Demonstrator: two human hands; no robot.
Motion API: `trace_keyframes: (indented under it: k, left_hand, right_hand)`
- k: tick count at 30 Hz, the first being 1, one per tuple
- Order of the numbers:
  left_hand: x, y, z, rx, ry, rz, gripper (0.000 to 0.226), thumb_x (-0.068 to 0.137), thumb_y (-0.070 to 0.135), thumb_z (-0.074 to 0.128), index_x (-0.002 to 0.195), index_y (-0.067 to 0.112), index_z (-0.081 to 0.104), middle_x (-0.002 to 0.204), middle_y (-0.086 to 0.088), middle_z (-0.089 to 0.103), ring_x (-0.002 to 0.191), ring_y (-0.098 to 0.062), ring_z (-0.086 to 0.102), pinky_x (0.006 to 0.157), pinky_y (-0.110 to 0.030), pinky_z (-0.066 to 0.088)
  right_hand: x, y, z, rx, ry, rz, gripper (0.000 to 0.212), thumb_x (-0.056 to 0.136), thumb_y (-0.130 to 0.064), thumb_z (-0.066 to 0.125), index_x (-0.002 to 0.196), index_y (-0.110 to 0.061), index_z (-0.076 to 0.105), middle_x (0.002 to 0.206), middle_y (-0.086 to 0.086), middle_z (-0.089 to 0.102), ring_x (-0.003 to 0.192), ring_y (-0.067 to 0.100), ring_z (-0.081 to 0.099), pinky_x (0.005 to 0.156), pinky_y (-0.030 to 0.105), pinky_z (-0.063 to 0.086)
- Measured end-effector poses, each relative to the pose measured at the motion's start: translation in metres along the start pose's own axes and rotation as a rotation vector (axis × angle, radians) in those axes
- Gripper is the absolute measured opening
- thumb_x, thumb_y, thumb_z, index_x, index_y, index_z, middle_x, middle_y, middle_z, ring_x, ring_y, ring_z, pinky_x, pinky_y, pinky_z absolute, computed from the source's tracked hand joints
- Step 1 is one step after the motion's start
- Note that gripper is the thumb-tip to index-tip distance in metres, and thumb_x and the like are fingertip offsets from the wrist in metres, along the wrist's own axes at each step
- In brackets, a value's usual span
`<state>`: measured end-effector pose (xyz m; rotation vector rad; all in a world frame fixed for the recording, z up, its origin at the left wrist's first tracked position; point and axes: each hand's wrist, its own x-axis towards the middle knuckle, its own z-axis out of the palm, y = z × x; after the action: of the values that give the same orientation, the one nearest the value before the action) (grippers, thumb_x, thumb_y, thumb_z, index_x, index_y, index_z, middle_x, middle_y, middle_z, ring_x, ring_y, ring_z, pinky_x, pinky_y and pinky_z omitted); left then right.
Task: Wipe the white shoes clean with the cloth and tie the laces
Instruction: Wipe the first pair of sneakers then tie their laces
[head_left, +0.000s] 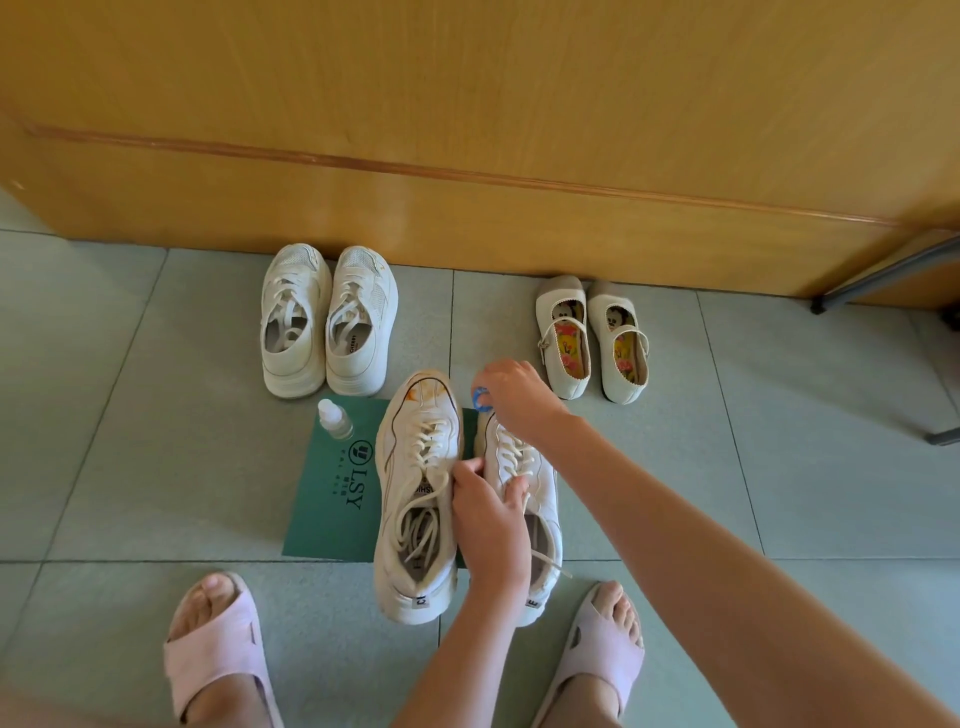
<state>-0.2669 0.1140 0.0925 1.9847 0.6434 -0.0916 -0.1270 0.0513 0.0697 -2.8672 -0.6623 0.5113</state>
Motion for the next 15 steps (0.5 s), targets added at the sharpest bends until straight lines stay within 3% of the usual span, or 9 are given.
trace_keyframes:
  k: [5,9,12,13,15]
  left_hand:
    - [0.001,-0.001,0.001,-0.014,0.004,-0.002,0.040,0.081,0.023,0.072,0.110,0.005,0.052,0.095,-0.002,0.058,0.088,-0.019,0.061,0.079,-0.029,0.052]
    - [0.002,-0.004,0.002,-0.017,0.004,0.006,0.041,0.080,0.026,0.072,0.109,0.006,0.052,0.096,-0.005,0.061,0.087,-0.020,0.062,0.079,-0.033,0.054]
    - [0.002,-0.004,0.002,-0.016,-0.011,0.005,0.044,0.082,0.027,0.071,0.113,0.004,0.050,0.099,-0.006,0.060,0.087,-0.019,0.061,0.079,-0.029,0.053]
    - [0.002,-0.004,0.001,-0.015,-0.015,0.003,0.043,0.083,0.027,0.070,0.113,0.004,0.050,0.099,-0.007,0.060,0.087,-0.020,0.061,0.078,-0.029,0.053]
    - [0.002,-0.004,0.001,-0.010,-0.026,0.006,0.041,0.084,0.027,0.069,0.113,0.005,0.049,0.099,-0.007,0.060,0.088,-0.021,0.061,0.079,-0.031,0.053]
  right_hand:
    - [-0.036,-0.009,0.004,0.188,0.084,-0.076,0.020,0.094,-0.010,0.052,0.108,-0.004,0.066,0.107,0.011,0.064,0.103,0.026,0.054,0.096,0.037,0.038]
    - [-0.059,-0.012,-0.011,0.623,0.062,0.048,0.019,0.090,-0.007,0.058,0.105,-0.007,0.069,0.099,0.002,0.065,0.088,0.013,0.058,0.081,0.017,0.046]
    - [-0.059,0.003,-0.021,0.896,0.343,0.267,0.021,0.091,-0.007,0.058,0.111,-0.006,0.066,0.097,0.002,0.067,0.075,-0.002,0.064,0.072,0.010,0.051]
    - [-0.057,0.009,-0.021,0.917,0.463,0.350,0.023,0.091,-0.006,0.057,0.112,-0.005,0.066,0.097,0.004,0.067,0.074,-0.004,0.062,0.069,0.006,0.048]
    - [-0.052,0.014,-0.013,0.890,0.535,0.450,0.026,0.091,-0.007,0.057,0.116,-0.007,0.066,0.101,0.004,0.066,0.078,-0.002,0.057,0.069,0.003,0.043]
